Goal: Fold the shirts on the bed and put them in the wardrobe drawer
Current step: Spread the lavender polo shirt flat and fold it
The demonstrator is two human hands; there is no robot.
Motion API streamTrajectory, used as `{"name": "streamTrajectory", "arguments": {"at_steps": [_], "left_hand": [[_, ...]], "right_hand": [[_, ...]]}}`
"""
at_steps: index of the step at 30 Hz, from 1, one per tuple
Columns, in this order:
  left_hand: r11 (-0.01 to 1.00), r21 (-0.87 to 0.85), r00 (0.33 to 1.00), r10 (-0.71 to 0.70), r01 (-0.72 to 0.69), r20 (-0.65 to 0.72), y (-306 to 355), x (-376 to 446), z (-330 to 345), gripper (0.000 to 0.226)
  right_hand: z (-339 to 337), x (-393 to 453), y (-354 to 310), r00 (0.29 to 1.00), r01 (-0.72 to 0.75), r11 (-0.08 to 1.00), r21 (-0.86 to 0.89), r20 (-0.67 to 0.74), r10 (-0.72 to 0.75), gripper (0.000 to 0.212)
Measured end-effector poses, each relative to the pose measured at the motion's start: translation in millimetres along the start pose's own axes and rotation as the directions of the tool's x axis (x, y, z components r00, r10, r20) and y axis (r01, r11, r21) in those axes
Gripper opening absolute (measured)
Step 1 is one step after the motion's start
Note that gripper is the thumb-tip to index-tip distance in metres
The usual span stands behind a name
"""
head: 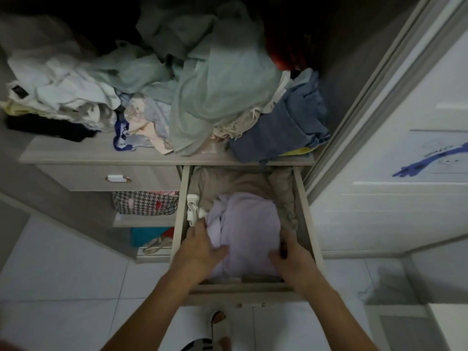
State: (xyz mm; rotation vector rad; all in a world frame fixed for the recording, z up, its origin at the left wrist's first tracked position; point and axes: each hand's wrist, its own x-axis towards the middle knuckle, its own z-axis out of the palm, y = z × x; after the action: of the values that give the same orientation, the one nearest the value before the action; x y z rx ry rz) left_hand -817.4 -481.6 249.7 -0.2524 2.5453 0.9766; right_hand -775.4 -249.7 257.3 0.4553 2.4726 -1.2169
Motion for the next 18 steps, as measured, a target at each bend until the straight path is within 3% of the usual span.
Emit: {"name": "streamTrajectory", "arguments": {"at_steps": [3,4,6,8,9,13,18], "left_hand": [[0.937,0.281,0.956,0.255,-0.207,-0.147,-9,-30,-16,0.086],[0.918,0.283,0.942,0.319,-0.279,-0.107,-15,-38,-24,0.079],[0.889,0.246,0.922,0.369,-0.386,0.114,-29,-51,-36,0.071],[0.848,0.293,0.883,0.353,-0.441,0.31,-42,-60,-38,0.065],[0.825,0.328,0.875,0.357,-0.459,0.326,-47,-62,-36,0.058],[0.725,0.458,0.843,0.526,-0.515,0.114,-60,-68,-17,0.045],[0.82,0.47,0.773,0.518,-0.327,-0.366,-62,-70,20,0.04]], "right_hand": [[-14,-29,16,0.97,0.19,0.938,-0.289,-0.092,-0.224,0.054],[-21,-36,25,0.942,0.276,0.894,-0.352,-0.086,-0.325,0.057],[-32,-44,47,0.874,0.426,0.768,-0.478,-0.001,-0.486,0.066],[-39,-46,67,0.829,0.501,0.653,-0.568,0.097,-0.551,0.073],[-40,-44,74,0.806,0.527,0.609,-0.593,0.122,-0.579,0.072],[-32,-33,88,0.693,0.591,0.495,-0.637,0.087,-0.715,0.053],[-17,-18,89,0.659,0.448,0.586,-0.675,-0.193,-0.726,0.046]]}}
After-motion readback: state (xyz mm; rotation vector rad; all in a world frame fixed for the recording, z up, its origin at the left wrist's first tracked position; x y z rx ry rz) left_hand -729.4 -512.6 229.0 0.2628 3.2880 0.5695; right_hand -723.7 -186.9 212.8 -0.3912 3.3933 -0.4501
